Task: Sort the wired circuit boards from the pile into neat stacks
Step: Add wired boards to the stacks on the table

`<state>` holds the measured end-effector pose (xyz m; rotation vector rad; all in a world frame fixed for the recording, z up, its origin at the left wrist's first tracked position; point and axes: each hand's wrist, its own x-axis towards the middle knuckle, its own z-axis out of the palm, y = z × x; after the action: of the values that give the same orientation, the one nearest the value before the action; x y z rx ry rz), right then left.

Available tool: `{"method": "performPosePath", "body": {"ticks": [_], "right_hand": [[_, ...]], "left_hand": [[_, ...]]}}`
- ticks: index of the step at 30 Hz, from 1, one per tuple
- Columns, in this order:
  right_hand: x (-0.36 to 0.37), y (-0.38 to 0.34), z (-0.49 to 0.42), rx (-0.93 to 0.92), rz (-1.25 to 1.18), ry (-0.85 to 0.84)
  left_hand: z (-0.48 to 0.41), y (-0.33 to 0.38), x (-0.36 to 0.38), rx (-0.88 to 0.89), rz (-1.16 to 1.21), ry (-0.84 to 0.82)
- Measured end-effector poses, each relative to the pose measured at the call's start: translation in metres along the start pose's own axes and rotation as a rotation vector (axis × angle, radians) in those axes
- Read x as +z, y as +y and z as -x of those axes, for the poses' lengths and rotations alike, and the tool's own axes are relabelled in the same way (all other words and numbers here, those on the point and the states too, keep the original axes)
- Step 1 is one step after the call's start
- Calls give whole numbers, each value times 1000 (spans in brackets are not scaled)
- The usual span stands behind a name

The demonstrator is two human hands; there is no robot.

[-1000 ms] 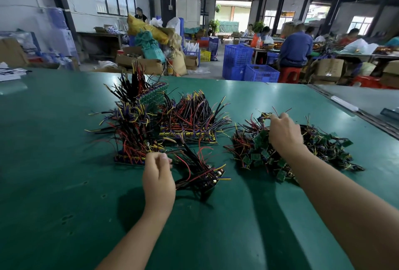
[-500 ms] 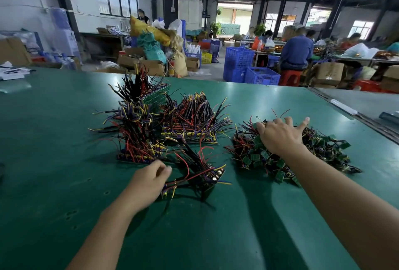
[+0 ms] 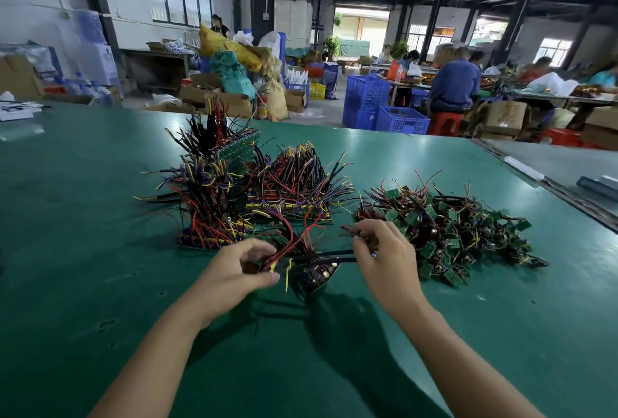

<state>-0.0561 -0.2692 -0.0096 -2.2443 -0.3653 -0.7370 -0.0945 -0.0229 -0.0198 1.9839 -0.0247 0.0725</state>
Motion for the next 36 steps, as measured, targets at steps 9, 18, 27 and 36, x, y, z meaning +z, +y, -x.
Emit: {"method": "performPosePath", "body": {"ticks": [9, 18, 27, 36], "right_hand": [[-9, 7, 18, 574, -1164, 34], [2, -4, 33, 490, -968, -234], [1, -5, 40, 561, -1012, -560], [2, 1, 38, 556, -1016, -511]], "left_hand": [[0, 15, 29, -121, 674, 115], [5, 24, 64, -248, 1005, -56], [11, 20, 77, -195, 951, -141], [14, 20, 81, -165, 804, -131]]}}
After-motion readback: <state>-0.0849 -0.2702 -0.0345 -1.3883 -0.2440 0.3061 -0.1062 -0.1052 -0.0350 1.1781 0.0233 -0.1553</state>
